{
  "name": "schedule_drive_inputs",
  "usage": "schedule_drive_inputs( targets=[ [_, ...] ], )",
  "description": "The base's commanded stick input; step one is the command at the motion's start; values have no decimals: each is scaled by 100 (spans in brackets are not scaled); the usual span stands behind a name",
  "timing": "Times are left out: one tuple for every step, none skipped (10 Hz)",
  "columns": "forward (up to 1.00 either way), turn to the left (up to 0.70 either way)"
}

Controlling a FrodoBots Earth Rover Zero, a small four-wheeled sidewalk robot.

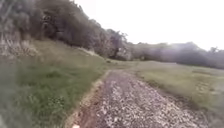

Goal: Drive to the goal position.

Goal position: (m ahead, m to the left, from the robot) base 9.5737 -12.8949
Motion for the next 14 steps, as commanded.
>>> schedule_drive_inputs(
  targets=[
    [70,-1],
    [70,-3],
    [70,-14],
    [70,-14],
    [52,-29],
    [20,-54],
    [0,-70],
    [0,-70],
    [0,-70],
    [0,-70],
    [0,-70],
    [0,-70],
    [0,-70],
    [0,-70]
  ],
)
